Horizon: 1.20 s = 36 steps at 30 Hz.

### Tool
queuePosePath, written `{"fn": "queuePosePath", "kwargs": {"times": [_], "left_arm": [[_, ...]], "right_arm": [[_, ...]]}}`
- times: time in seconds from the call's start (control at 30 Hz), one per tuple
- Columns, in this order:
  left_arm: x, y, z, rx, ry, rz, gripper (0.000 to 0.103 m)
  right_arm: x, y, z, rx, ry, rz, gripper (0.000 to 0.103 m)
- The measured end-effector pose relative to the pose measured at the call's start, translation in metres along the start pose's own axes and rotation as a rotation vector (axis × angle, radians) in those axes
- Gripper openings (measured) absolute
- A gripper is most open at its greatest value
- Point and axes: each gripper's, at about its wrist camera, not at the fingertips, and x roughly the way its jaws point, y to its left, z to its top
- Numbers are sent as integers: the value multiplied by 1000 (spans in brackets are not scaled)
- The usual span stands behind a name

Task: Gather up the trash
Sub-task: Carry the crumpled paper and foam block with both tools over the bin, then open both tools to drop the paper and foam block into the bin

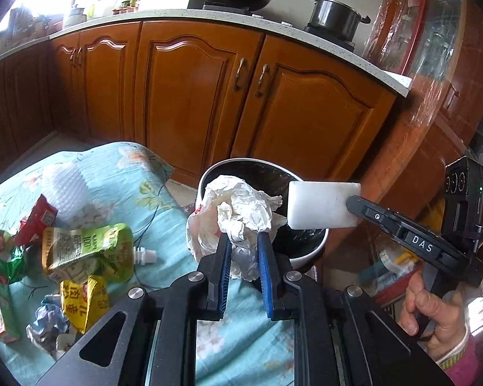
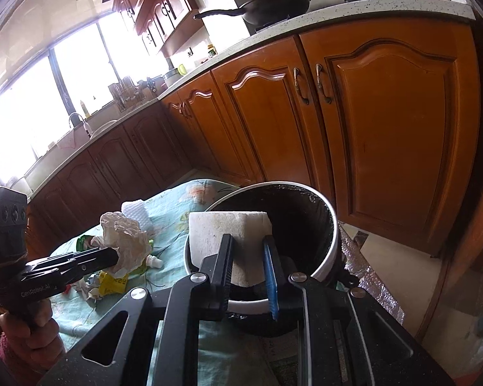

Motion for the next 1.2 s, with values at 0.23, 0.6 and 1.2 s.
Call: {"fn": "queuePosePath", "kwargs": {"times": [0.23,0.6,1.2], "left_arm": [[45,-6,23,20,57,-20,15],[102,-8,47,30,144,-30,17],[86,4,29,-50,114,-1,53]], "right_arm": [[17,-13,11,-28,25,-58,18],[44,-17,18,-89,102,-132,19],[49,-21,12,-40,109,-96,65]]}}
